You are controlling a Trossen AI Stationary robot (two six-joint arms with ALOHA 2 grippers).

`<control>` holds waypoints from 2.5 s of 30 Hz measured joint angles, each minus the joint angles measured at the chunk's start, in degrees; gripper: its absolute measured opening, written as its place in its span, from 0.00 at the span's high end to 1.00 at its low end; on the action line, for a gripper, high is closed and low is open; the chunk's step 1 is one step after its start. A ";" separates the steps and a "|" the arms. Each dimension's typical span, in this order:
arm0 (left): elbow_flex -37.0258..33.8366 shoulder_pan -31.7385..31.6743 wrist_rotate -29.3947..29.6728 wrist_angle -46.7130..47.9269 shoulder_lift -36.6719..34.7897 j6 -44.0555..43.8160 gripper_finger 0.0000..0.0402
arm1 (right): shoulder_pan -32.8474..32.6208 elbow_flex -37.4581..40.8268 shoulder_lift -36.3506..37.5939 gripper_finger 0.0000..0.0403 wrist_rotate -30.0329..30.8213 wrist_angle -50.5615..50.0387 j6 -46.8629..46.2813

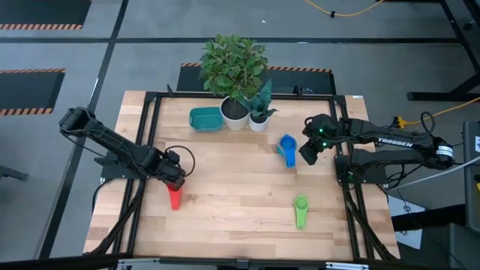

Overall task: Nest measuring cups in basket
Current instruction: Stack the red measuring cup on top of the light blue measuring cup

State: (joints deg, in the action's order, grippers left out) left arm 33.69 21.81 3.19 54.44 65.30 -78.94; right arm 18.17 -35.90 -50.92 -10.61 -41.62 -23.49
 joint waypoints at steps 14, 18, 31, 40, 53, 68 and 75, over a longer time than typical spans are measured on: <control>0.00 3.17 -1.43 -3.45 0.00 -0.49 0.80 | 0.00 0.00 0.00 0.84 0.00 -0.01 -0.01; 0.00 3.16 -1.41 -5.35 0.00 -0.46 0.80 | 0.00 0.00 0.00 0.84 0.00 -0.01 -0.01; 0.00 5.42 -1.39 -4.04 1.10 0.00 0.80 | 0.00 0.02 -0.02 0.84 0.02 -0.03 -0.01; 0.02 7.16 -1.40 -5.11 5.15 -0.08 0.80 | 0.00 0.02 -0.02 0.84 0.02 0.02 -0.01; 0.02 5.67 2.38 -16.39 6.19 -1.91 0.97 | 0.01 0.04 -0.02 0.84 0.02 0.36 -0.02; 0.02 -3.96 27.14 -51.45 7.39 11.96 0.98 | -1.99 0.04 -0.02 0.84 -2.22 9.83 -0.21; 0.04 -9.41 29.65 -70.96 14.72 19.92 0.99 | -8.00 0.04 -0.09 0.84 -3.02 15.38 -3.14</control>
State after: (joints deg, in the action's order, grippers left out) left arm 33.74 12.40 32.84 -16.52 80.02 -59.02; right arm 10.17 -35.86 -51.00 -13.63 -26.24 -26.63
